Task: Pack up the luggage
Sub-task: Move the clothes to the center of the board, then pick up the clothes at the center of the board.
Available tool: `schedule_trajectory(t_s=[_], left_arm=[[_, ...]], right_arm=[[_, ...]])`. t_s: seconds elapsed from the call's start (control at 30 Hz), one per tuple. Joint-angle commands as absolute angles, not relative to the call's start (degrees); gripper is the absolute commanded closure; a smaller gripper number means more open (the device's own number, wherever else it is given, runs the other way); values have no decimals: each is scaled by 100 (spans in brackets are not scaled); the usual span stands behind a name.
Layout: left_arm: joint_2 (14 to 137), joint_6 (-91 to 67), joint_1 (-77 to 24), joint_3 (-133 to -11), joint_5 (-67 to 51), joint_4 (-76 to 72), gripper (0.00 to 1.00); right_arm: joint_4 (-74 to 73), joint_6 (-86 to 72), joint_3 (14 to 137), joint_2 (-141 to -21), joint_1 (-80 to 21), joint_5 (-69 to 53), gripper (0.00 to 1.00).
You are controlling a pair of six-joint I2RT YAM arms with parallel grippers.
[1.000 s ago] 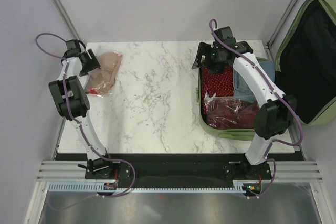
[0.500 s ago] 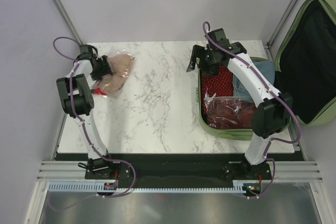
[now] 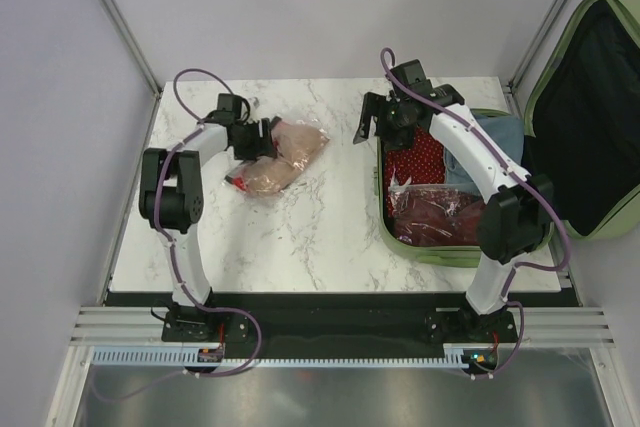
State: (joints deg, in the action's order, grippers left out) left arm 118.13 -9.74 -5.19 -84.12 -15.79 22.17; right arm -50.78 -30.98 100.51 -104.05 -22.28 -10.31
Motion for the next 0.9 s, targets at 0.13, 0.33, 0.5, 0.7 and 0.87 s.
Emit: schedule_trajectory(t_s=[0.13, 0.33, 0.5, 0.7, 0.87], left_arm=[[11365, -730, -1046, -7884, -2268, 2083, 27], [10996, -729, -1055, -7954, -2425, 2057, 23], [10644, -1081, -1063, -8068, -2479, 2030, 22], [10231, -1651, -1063, -8077, -2163, 2196, 22], [9994, -2231, -1063, -7850, -1547, 2741, 22]], right_arm=[[-4053, -2418, 10414, -10968, -2259, -1423, 11], [-3586, -1873, 11151, -12048, -2259, -1529, 11], [-3411, -1793, 11759, -12866, -2259, -1670, 13], [-3217, -1635, 12181, -13438, -2259, -1696, 13], [-3182, -1451, 12594, -13833, -2285, -1652, 13]])
